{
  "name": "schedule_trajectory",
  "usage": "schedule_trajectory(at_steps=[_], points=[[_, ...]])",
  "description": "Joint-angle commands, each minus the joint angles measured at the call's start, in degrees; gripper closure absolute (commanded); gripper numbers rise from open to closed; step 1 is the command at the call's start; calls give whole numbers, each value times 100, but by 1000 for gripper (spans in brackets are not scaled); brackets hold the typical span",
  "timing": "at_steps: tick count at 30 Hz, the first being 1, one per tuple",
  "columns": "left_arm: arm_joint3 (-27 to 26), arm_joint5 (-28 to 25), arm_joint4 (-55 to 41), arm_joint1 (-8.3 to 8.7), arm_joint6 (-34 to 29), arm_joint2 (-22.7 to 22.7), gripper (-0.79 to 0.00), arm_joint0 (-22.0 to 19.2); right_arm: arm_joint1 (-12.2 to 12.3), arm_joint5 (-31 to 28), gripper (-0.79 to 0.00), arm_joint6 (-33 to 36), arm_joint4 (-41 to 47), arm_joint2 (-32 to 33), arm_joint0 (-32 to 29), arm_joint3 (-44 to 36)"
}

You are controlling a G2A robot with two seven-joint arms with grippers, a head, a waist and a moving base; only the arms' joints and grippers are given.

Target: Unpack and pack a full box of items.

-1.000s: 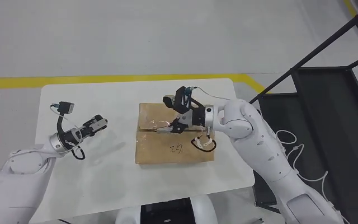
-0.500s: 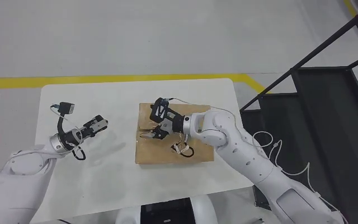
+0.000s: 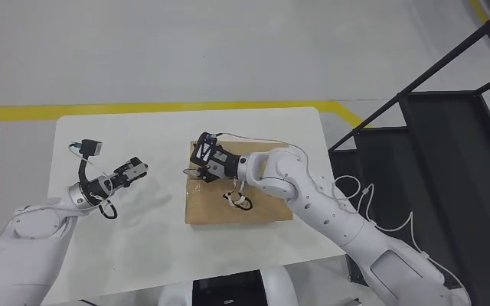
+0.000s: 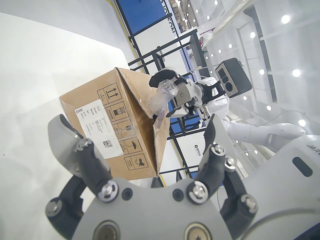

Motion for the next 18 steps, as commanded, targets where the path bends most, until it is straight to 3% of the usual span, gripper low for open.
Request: schedule_trajectory(at_steps=[1, 12, 18], points=[[0, 0, 0, 0, 0, 0, -785, 0, 20, -54, 0, 89, 11, 62, -53, -112], [-176, 184, 188, -9, 200, 13, -785, 89, 188, -612, 0, 539, 561, 544, -564, -828], [-228, 256, 228, -16, 201, 40, -785, 106, 232, -1006, 0, 469, 1697, 924, -543, -807]])
